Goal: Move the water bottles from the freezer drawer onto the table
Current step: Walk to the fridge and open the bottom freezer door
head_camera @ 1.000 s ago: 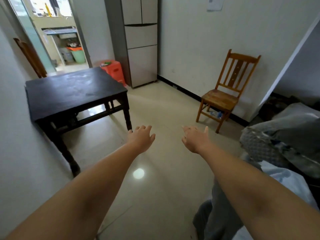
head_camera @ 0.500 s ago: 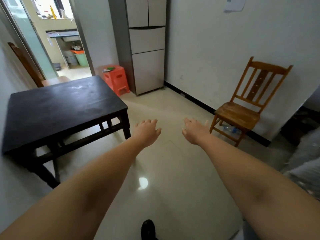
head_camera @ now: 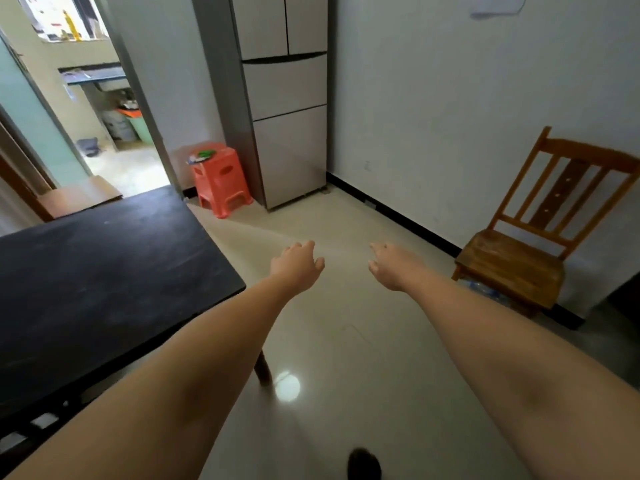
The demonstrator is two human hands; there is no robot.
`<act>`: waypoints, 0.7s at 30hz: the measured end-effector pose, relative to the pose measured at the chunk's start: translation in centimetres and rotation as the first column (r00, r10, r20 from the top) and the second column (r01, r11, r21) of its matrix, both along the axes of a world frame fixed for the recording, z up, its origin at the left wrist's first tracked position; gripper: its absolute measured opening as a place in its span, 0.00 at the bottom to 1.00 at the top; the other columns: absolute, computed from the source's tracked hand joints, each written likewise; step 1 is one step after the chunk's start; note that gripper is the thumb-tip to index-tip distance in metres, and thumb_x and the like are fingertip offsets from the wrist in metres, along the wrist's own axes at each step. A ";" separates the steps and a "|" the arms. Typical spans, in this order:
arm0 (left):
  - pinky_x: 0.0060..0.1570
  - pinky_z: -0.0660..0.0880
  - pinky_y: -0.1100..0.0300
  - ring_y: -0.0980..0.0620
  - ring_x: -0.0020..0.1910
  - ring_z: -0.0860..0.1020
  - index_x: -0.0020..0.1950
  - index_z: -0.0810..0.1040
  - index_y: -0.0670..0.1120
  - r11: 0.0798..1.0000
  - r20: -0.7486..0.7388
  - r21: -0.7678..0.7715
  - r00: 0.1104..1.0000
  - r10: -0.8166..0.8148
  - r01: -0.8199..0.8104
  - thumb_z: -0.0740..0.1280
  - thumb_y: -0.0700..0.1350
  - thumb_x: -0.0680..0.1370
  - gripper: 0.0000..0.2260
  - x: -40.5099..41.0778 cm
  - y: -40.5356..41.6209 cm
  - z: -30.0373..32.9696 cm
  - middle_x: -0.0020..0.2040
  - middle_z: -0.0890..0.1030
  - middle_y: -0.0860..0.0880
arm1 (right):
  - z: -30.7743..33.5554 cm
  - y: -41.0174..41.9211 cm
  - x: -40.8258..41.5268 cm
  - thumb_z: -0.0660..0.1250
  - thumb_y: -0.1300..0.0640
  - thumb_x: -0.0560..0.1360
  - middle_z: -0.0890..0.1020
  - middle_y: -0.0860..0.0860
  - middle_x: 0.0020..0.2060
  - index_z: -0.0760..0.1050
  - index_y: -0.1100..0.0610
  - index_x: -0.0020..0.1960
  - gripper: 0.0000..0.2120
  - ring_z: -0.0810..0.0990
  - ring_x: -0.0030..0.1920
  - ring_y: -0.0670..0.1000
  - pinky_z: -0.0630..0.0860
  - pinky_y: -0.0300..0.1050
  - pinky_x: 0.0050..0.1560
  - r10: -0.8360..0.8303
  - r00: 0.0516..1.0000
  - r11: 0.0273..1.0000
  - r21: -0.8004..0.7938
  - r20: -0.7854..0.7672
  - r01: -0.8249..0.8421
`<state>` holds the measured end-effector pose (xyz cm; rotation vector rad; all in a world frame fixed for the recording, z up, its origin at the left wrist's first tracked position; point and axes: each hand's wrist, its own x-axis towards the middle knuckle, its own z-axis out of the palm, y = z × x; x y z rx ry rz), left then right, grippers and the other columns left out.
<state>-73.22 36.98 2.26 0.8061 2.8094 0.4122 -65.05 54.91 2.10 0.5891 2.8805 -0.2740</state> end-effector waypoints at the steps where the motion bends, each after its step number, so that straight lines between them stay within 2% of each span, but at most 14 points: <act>1: 0.61 0.72 0.47 0.42 0.64 0.72 0.73 0.62 0.46 1.000 0.021 0.016 0.999 0.025 -0.025 0.56 0.52 0.81 0.22 -2.4 0.9 -0.3 0.68 0.71 0.42 | -0.1 1.1 -2.3 0.52 0.53 0.81 0.68 0.60 0.71 0.64 0.58 0.73 0.22 0.71 0.67 0.61 0.70 0.54 0.65 0.008 1.000 1.000 0.007 0.016 -0.008; 5: 0.60 0.74 0.48 0.41 0.64 0.73 0.74 0.62 0.46 0.995 0.044 0.024 0.995 0.092 -0.094 0.56 0.51 0.80 0.23 -11.4 5.0 -1.2 0.68 0.72 0.42 | -0.9 6.0 -11.7 0.53 0.55 0.82 0.71 0.62 0.68 0.69 0.62 0.70 0.20 0.72 0.66 0.62 0.71 0.54 0.65 0.054 0.996 0.998 0.039 0.072 -0.057; 8: 0.59 0.74 0.49 0.41 0.64 0.73 0.74 0.62 0.47 0.991 0.035 0.021 0.991 0.133 -0.134 0.57 0.51 0.80 0.23 -18.4 8.6 -1.3 0.67 0.73 0.42 | -1.1 10.2 -19.1 0.52 0.53 0.83 0.70 0.61 0.70 0.67 0.61 0.72 0.22 0.70 0.68 0.61 0.69 0.53 0.68 0.070 0.996 0.996 0.042 0.063 -0.073; 12: 0.58 0.74 0.49 0.41 0.62 0.75 0.72 0.64 0.46 0.985 0.059 0.028 0.984 0.170 -0.171 0.57 0.51 0.80 0.21 -27.4 13.5 -0.3 0.64 0.76 0.42 | 0.6 15.1 -28.5 0.49 0.57 0.84 0.68 0.61 0.72 0.65 0.62 0.74 0.21 0.68 0.70 0.61 0.66 0.51 0.70 0.091 0.993 0.996 0.017 0.079 -0.093; 17: 0.58 0.73 0.52 0.42 0.61 0.75 0.69 0.69 0.44 0.983 0.089 0.002 0.979 0.183 -0.184 0.56 0.50 0.80 0.19 -37.2 18.0 -0.7 0.64 0.75 0.42 | -0.3 20.2 -39.6 0.51 0.58 0.83 0.73 0.62 0.65 0.72 0.64 0.66 0.18 0.73 0.64 0.61 0.71 0.52 0.63 0.191 0.972 0.978 0.062 0.136 -0.201; 21: 0.57 0.72 0.53 0.42 0.61 0.75 0.67 0.71 0.43 0.984 0.060 -0.035 0.982 0.178 -0.177 0.56 0.49 0.80 0.18 -46.0 21.5 -1.7 0.63 0.76 0.42 | -0.7 23.0 -48.3 0.49 0.58 0.83 0.72 0.63 0.67 0.70 0.65 0.68 0.20 0.72 0.65 0.61 0.70 0.50 0.63 0.232 0.961 0.967 0.069 0.149 -0.245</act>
